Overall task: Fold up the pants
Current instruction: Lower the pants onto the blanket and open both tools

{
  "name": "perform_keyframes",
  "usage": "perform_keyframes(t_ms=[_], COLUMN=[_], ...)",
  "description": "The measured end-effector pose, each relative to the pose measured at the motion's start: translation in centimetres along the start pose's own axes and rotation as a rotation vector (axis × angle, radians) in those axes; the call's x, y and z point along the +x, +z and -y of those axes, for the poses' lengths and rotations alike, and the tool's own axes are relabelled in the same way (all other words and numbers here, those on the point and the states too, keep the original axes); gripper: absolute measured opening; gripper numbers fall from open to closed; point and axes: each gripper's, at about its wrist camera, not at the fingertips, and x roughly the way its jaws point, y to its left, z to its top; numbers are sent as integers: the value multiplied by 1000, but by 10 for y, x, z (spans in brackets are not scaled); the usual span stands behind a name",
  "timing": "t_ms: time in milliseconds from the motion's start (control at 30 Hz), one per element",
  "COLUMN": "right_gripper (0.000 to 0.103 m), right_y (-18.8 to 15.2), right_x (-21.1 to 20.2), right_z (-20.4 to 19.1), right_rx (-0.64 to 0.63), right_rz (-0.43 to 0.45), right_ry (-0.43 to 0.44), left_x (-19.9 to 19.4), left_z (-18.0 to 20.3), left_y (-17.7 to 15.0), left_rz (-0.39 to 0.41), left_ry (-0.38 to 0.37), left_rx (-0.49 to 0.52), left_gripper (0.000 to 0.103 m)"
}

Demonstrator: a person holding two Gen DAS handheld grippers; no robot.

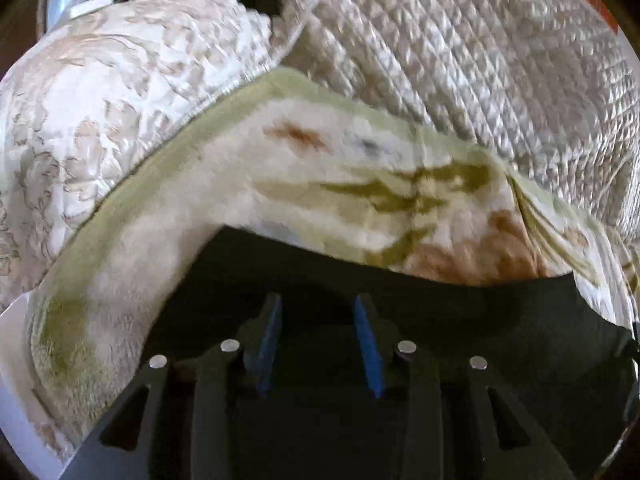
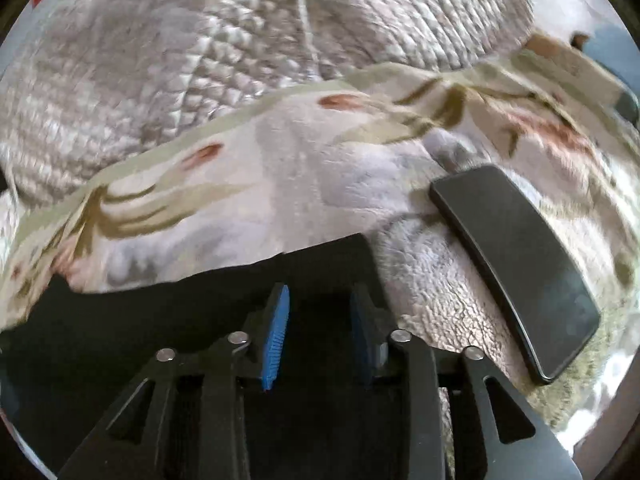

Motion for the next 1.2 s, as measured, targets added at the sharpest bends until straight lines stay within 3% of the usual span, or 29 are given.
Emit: perform_keyframes(t_ms=[167, 267, 367, 533, 667, 700, 767, 867, 933, 1200], right_gripper=[38, 38, 38, 38, 38, 43, 46, 47, 47, 47], right_y=[2, -1, -11, -56, -99, -109, -123, -125, -125, -142], right_x=[-9, -25, -41, -62, -76, -74, -66, -73, -80, -86], right_z=[-5, -11, -29, -73, -101, -107, -115, -123, -126, -158], right_rx=[1, -16, -73, -197, -304, -328, -386, -448, -450, -530], right_rz=[41, 94, 106, 67, 64, 43, 13, 51, 70, 77], right_ry=[-16, 23, 101, 243, 313, 331, 315, 272, 293, 371], left_x=[-9, -25, -46, -70, -69, -67, -68, -74, -78, -76], left_z=[-7, -16, -21, -17, -19, -21, -21, -19, -15, 43], left_y=[-2, -3, -12, -42, -65, -68, -70, -68, -68, -85], left_rz=[31, 65, 90, 86, 24, 12, 21, 23, 32, 7], left_ry=[-10, 15, -29, -86, -62, -49, -37, -29, -29, -140], left_rx=[-34, -50, -51, -27, -22, -24, -9, -8, 7, 144], left_gripper=[40, 40, 40, 40, 40, 40, 40, 40, 40, 40])
